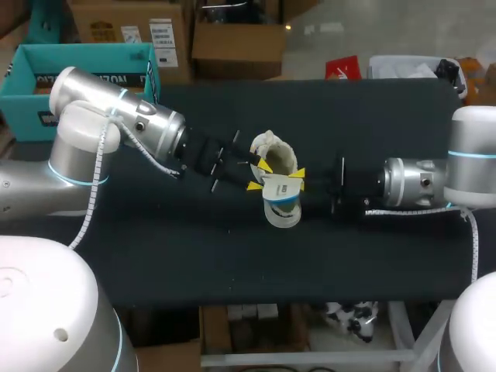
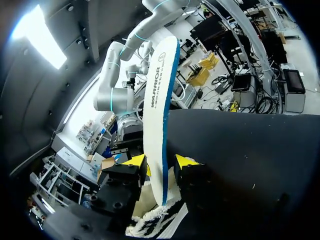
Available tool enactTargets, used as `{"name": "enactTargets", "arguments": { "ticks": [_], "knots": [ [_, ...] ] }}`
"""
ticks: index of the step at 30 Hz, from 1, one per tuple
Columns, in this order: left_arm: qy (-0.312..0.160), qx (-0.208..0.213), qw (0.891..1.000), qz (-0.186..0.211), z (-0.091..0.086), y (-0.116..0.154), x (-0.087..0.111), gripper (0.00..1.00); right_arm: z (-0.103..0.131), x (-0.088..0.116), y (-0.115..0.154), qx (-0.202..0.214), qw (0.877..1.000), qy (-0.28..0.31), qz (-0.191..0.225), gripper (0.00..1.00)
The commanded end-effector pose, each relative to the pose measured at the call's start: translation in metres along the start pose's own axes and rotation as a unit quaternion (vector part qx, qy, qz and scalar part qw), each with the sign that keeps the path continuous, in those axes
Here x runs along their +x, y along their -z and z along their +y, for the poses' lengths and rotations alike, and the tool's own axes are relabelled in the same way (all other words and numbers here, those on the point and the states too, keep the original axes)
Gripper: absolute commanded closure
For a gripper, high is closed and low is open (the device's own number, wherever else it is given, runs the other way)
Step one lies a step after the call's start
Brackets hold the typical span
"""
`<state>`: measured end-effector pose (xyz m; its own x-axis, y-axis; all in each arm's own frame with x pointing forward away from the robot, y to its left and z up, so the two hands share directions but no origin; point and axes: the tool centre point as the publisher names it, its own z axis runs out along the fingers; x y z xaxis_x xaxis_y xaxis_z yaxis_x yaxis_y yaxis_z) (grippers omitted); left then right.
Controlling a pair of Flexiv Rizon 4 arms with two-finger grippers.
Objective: Open the shoe tongue, take the insole out of the shoe, put the insole back into the shoe, and pack the shoe into the shoebox
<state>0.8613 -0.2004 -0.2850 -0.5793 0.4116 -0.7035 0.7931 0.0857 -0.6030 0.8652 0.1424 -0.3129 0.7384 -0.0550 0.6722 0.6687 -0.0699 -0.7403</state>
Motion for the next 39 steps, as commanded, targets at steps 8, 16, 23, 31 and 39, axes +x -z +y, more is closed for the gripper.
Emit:
{"name": "enactTargets", "arguments": {
  "ticks": [8, 16, 23, 31, 39],
  "knots": [
    [-0.004, -0.004, 1.000, 0.005, 0.012, -0.012, -0.004, 1.00, 0.005, 0.001, 0.000, 0.006, 1.000, -0.001, -0.001, 1.00],
    [-0.013, -0.004, 1.000, 0.023, 0.014, -0.014, -0.006, 1.00, 0.002, 0.001, 0.002, 0.004, 1.000, -0.015, -0.016, 0.49],
    [-0.027, -0.007, 0.998, 0.049, 0.014, -0.015, -0.008, 1.00, -0.002, -0.003, 0.004, -0.008, 0.999, -0.029, -0.033, 0.43],
    [-0.035, -0.010, 0.997, 0.075, 0.015, -0.013, -0.010, 1.00, -0.004, -0.011, 0.006, -0.020, 0.998, -0.041, -0.040, 0.73],
    [-0.027, -0.012, 0.996, 0.090, 0.022, -0.011, -0.009, 1.00, -0.002, -0.015, 0.006, -0.024, 0.997, -0.051, -0.045, 0.70]
  ]
}}
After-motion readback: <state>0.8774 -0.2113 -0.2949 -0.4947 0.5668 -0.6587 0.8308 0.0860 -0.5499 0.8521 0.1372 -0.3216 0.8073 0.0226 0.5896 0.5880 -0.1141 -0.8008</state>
